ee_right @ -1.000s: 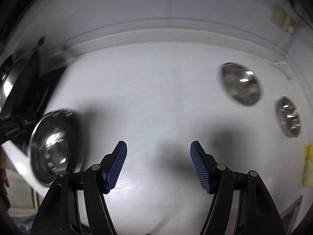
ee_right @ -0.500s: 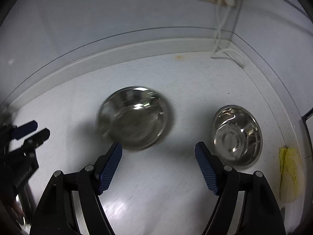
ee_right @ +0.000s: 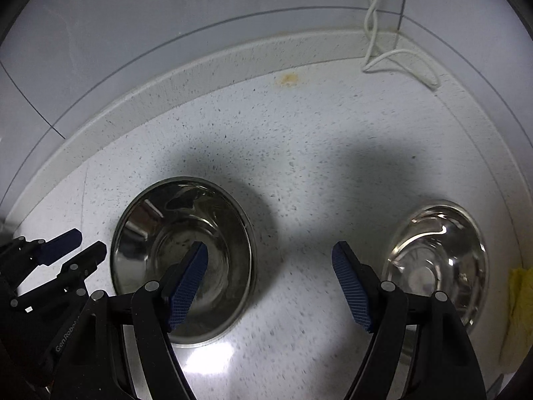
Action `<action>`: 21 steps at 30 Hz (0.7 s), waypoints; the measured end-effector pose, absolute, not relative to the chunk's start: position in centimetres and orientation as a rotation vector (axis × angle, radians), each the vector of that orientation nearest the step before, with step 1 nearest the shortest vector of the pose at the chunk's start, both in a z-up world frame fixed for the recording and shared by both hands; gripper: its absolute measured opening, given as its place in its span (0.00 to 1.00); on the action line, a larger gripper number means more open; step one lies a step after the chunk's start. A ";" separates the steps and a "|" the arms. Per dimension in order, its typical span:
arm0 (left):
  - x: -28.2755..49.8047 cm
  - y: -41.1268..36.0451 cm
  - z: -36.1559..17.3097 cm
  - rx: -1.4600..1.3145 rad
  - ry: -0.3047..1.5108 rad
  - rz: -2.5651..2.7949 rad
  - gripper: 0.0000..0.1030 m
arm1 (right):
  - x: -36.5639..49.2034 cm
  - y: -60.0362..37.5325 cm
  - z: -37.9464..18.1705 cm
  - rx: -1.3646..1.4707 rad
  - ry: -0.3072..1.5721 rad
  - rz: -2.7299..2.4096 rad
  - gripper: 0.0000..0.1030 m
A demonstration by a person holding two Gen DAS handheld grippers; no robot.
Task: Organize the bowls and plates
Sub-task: 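Move both grippers to a medium steel bowl by the wall, then close the right gripper on the medium bowl rim while the left gripper grips it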
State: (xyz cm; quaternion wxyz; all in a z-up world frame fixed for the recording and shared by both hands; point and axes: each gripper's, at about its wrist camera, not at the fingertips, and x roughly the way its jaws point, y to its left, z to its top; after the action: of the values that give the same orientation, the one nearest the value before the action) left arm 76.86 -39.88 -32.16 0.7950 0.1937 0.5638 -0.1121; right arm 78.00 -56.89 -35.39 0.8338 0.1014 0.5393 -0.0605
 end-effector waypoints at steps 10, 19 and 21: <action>78.9 -40.9 -33.7 0.338 1.284 -0.281 0.22 | 79.8 -57.0 -38.3 0.289 1.199 -0.102 0.43; 79.0 -39.7 -33.2 0.183 1.388 -0.367 0.18 | 79.7 -56.5 -38.4 0.279 1.202 -0.089 0.35; 79.0 -39.5 -33.2 0.175 1.394 -0.361 0.18 | 79.7 -56.4 -38.5 0.275 1.201 -0.090 0.35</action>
State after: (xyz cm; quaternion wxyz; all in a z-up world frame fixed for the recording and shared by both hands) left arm 79.02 -39.49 -33.16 0.7482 0.0800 0.6376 -0.1651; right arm 79.68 -56.44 -38.47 0.8152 0.1291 0.5631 -0.0420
